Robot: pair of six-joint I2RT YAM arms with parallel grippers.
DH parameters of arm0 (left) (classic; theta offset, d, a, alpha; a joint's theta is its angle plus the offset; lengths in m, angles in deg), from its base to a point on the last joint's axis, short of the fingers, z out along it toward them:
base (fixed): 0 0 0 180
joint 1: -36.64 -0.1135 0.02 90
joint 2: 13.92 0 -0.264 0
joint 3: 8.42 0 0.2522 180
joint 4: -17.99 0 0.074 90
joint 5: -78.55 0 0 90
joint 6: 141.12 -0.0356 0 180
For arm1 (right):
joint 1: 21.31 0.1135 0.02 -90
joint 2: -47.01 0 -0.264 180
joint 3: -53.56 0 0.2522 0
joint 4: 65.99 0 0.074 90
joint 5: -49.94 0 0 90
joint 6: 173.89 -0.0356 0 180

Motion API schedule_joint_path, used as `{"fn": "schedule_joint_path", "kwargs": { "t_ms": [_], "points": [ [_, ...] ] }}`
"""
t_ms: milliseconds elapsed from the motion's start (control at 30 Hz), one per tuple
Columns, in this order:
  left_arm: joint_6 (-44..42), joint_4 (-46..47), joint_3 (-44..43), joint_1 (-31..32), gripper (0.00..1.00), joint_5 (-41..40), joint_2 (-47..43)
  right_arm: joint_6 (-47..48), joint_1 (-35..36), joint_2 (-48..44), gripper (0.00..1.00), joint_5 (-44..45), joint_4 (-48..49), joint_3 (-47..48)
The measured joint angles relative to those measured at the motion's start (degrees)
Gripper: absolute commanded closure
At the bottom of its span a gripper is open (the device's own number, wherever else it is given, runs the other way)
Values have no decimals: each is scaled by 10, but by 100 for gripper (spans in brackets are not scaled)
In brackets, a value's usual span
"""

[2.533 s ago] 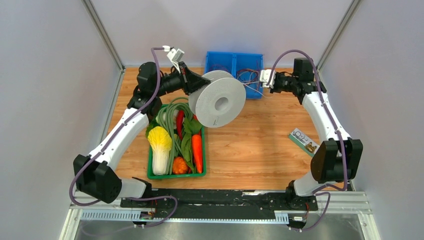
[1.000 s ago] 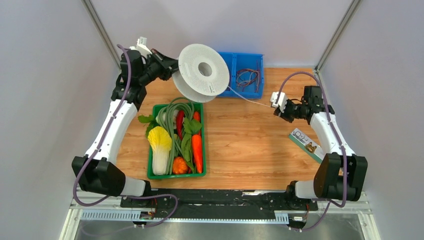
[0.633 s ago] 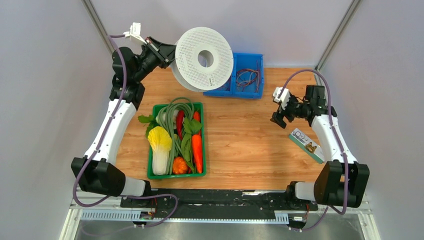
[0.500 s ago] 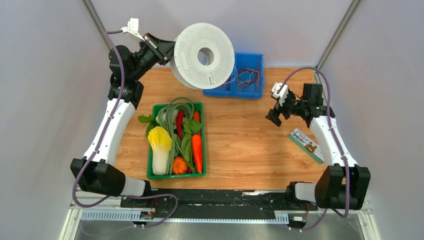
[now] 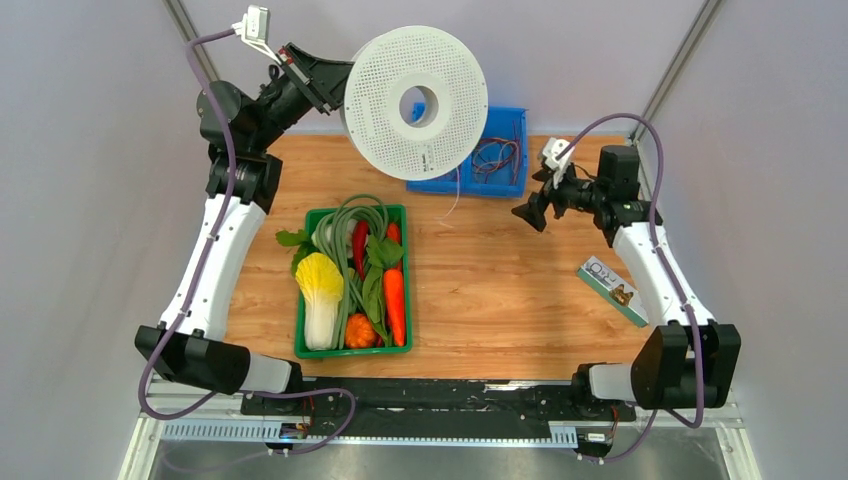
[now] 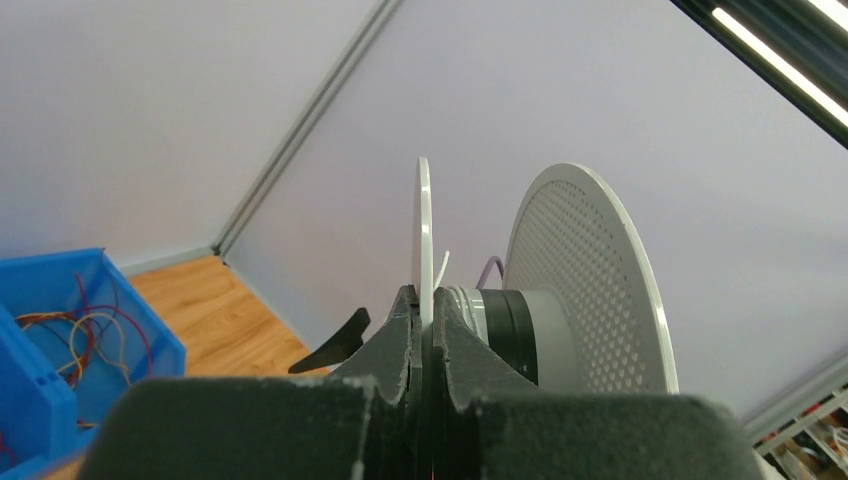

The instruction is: Wrap the cables

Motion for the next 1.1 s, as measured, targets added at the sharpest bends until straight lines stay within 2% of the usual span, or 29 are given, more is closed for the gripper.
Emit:
{"fn": "schedule_joint_path", "kwargs": {
  "t_ms": [233,533,667,733,833,967,1100],
  "points": [
    [1,8,-1,16,100,29,0,73,57,-30,0,-44,60,-91],
    [-2,9,-8,33,100,36,0,144,122,-25,4,-79,108,-105],
    [-6,3,-25,45,100,38,4,152,145,-11,10,-85,157,-136],
    [-9,2,-42,49,100,38,8,158,156,-1,17,-84,184,-155],
    [-14,0,-58,53,100,39,11,162,167,24,19,-79,220,-170],
    [-16,-3,-64,56,100,40,11,162,170,54,33,-64,258,-171],
    [-16,-10,-64,56,100,42,12,162,171,69,33,-55,277,-171]
  ]
}}
